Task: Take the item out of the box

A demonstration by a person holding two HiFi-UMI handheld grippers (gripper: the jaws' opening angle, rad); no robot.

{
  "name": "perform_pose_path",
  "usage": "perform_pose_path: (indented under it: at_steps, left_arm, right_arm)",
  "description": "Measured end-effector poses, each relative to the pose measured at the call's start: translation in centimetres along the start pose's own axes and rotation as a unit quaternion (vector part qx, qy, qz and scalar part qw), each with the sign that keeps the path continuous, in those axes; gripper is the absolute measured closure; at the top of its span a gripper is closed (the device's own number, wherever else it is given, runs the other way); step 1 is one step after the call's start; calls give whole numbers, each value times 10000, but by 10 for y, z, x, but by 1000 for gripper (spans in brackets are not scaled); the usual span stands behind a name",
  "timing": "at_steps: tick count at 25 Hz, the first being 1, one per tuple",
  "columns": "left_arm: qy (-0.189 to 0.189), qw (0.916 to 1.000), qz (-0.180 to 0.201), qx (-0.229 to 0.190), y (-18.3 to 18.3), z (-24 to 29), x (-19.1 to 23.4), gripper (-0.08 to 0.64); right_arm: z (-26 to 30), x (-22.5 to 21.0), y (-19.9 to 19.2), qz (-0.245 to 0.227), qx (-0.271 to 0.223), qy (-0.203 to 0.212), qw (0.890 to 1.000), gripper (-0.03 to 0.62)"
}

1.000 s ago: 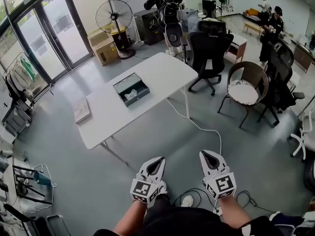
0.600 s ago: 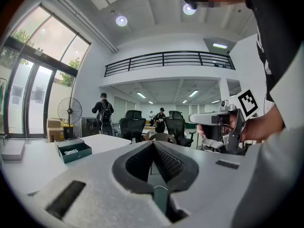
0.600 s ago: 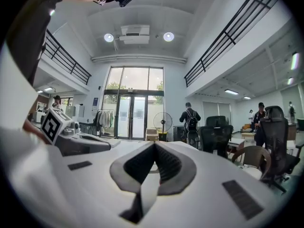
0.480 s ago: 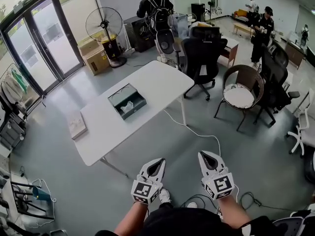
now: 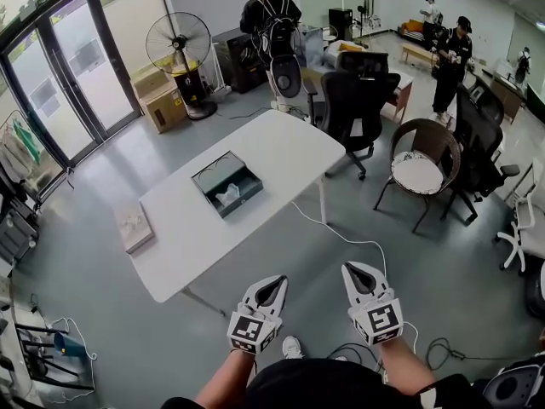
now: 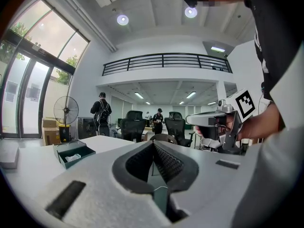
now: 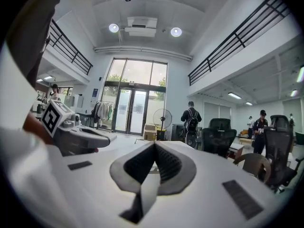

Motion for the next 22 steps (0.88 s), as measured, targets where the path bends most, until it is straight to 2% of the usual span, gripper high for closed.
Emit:
perform_pose_path:
  at_steps: [7,14,18,22]
  left_arm:
    - [-94,9999,113,-4,3,-2,48,548]
    - [60,9999,-58,-136,3,0,75,548]
    - [-66,9999,-34,-111,2,8,82,548]
    - [14,9999,-58,-82,1,23,92,548]
  right_arm:
    - [48,4,11,-97,113,-121,9998,586]
    - [76,18,12,45,96,-92,9999,586]
    - [88,13,6,142,125,-125,9997,586]
    - [107,2,9,138,32,40,9999,586]
Point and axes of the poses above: the fingertips, and each gripper's own axes: z forward along the fingers, x to its left, y out of its top, the point moved 4 cm from there along -z, backward along the fingers, and after that the axes turned 8 degrees about y, right-handed, at the moved point
